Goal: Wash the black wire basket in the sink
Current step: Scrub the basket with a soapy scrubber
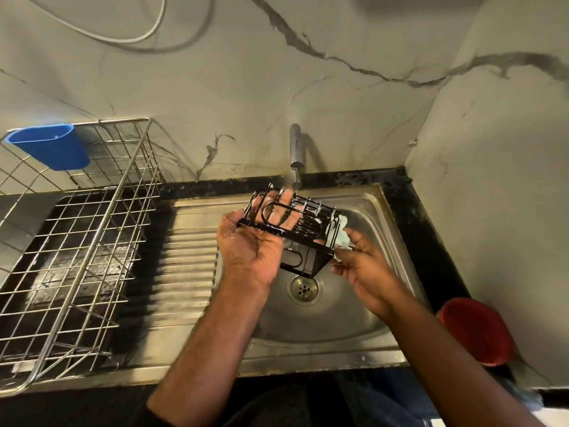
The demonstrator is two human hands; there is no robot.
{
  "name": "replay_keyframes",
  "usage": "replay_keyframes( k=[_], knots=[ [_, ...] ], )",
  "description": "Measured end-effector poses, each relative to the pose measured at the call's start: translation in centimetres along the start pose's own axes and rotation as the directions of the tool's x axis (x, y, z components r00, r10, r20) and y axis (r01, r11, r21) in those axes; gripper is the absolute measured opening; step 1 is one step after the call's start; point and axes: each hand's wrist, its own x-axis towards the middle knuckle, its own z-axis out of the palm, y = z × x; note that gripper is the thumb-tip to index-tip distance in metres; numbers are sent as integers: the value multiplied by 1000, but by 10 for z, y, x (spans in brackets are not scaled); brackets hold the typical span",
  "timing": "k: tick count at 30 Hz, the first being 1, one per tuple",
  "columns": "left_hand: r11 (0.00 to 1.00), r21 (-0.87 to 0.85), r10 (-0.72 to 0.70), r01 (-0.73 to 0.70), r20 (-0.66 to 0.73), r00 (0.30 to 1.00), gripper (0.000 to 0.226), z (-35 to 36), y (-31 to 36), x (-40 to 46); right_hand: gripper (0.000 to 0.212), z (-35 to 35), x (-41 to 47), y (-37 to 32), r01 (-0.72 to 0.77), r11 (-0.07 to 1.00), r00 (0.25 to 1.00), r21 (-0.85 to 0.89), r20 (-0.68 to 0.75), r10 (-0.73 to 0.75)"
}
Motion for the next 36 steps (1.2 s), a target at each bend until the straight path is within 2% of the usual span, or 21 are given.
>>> replay_keyframes(
  k=[3,5,7,9,12,14,18,20,22,24,26,28,30,31,33,36],
  knots=[
    [995,103,-22,19,29,999,52,-5,-5,0,36,0,3,-3,26,998,1000,49,-4,-26],
    [946,324,-30,24,15,999,48,-4,-16,-5,35,4,3,-5,72,996,997,-49,-36,-74],
    [797,602,-63,55,-8,998,44,-7,-30,-12,32,10,2,-8,135,965,988,-225,-49,-149],
    [673,733,-95,103,-52,994,31,-14,-45,-15,27,12,3,-9,198,896,973,-398,-29,-228],
    [693,707,-111,141,-89,990,31,-23,-54,-16,22,8,7,-10,227,766,959,-601,3,-282],
    [700,697,-104,152,-111,988,35,-28,-55,-13,26,3,10,-11,233,674,951,-701,19,-309],
    [765,618,-100,182,-166,981,31,-33,-52,-4,42,1,8,-16,289,478,922,-829,107,-371],
    [761,631,-76,154,-148,986,29,-33,-47,-2,49,1,3,-21,296,363,910,-883,144,-390],
    [740,663,-44,114,-121,992,29,-30,-43,-3,56,-1,-3,-27,332,282,860,-900,166,-482],
    [726,680,-38,104,-111,993,29,-33,-38,-3,59,-3,-7,-32,342,265,807,-902,136,-575],
    [732,669,-64,131,-124,990,30,-36,-36,-4,58,-5,-6,-34,325,272,797,-906,108,-594],
    [740,652,-105,165,-131,986,31,-36,-36,-7,51,-5,-5,-33,359,186,794,-915,194,-576],
    [753,633,-133,180,-122,984,33,-34,-39,-9,45,-5,-3,-30,431,48,760,-901,334,-557],
    [763,622,-136,178,-115,984,33,-32,-40,-10,45,-7,-2,-28,466,18,743,-884,381,-551],
    [778,606,-123,164,-109,986,32,-31,-40,-9,50,-11,2,-25,507,54,753,-860,412,-513],
    [803,576,-95,153,-130,987,33,-33,-36,-5,58,-18,4,-22,560,70,791,-826,508,-341]
  ],
)
